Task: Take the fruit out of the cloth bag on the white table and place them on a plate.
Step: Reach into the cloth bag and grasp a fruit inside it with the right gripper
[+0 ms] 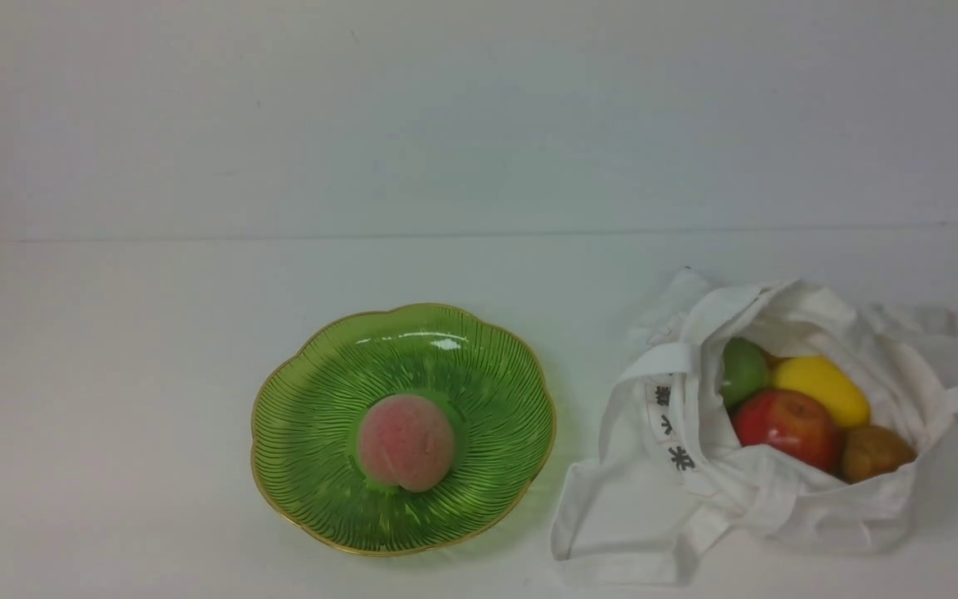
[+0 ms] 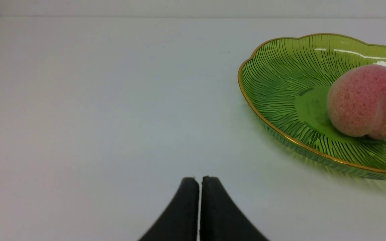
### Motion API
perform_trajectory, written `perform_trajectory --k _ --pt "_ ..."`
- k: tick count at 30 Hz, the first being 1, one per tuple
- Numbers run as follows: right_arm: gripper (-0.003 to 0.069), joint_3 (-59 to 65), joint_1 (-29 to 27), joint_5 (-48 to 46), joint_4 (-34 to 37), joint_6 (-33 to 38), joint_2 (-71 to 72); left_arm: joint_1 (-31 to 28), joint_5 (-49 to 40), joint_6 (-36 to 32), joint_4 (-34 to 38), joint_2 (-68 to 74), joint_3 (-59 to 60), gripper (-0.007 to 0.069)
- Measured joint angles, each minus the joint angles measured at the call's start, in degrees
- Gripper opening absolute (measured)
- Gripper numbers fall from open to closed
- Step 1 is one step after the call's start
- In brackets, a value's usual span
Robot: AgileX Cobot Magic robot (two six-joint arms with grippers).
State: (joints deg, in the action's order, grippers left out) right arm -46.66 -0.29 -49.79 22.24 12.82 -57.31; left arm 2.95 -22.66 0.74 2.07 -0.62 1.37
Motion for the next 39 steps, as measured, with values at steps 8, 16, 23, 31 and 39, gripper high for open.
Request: perform_trajectory --k 8,16,23,31,39 --pt "0.0025 -2.7 9.3 5.6 -2.2 -0.5 -16.2 0.0 0.0 0.0 0.0 0.0 0.0 -0.0008" --pt "0.0266 -3.0 13.6 18.0 -13.1 -11.9 -25.5 0.0 0.0 0.0 0.0 0.0 0.0 -0.0008" --pt "0.0533 -3.0 13.7 20.6 -13.0 -13.3 -30.8 0.0 0.0 0.0 0.0 0.0 0.0 -0.0008" --pt "0.0653 -3.1 13.7 21.5 -13.3 -13.4 -34.7 0.0 0.0 0.0 0.0 0.0 0.0 -0.0008" --pt "0.0583 -3.8 13.7 21.5 -13.7 -13.4 -36.5 0.0 0.0 0.0 0.0 0.0 0.0 -0.0008"
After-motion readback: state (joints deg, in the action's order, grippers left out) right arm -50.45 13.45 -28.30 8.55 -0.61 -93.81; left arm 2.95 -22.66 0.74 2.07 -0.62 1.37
